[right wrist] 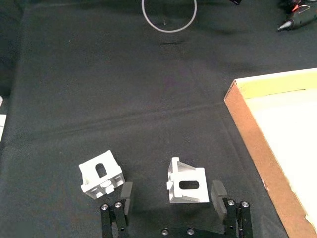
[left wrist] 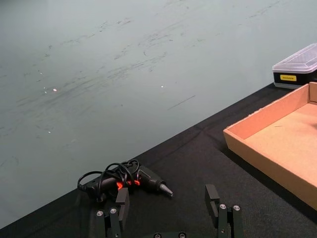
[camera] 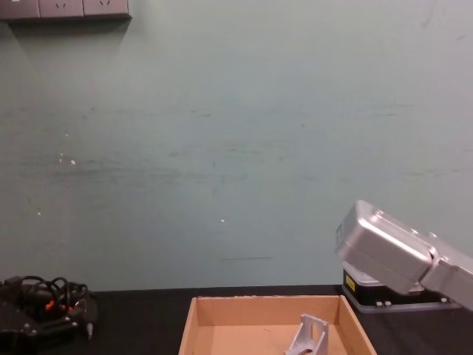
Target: Use one hand to pick up the angle iron from the table and place it into the box.
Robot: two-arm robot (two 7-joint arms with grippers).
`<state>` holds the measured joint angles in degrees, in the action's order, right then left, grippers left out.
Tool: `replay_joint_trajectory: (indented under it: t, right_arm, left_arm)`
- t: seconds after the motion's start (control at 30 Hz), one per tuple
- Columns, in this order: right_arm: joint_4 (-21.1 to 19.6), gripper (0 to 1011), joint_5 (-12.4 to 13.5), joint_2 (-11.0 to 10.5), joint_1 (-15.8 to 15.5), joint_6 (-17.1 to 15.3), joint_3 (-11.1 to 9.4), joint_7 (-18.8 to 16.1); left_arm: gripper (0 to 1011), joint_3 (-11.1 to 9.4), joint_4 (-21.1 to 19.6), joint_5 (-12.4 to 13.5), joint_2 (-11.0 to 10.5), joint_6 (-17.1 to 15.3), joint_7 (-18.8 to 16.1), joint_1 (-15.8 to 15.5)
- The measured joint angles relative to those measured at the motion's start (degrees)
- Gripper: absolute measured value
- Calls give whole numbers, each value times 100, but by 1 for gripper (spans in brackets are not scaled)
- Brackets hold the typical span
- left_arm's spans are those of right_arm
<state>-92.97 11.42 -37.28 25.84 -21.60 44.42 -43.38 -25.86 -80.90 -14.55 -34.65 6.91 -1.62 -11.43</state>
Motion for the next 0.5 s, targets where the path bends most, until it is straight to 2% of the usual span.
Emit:
replay_joint_trajectory:
  t: [0.5]
  right_arm:
    - [133,1004,-22,130,71,54,52,-27]
  left_arm:
    - [1000,0,0,0,0,0,0,0]
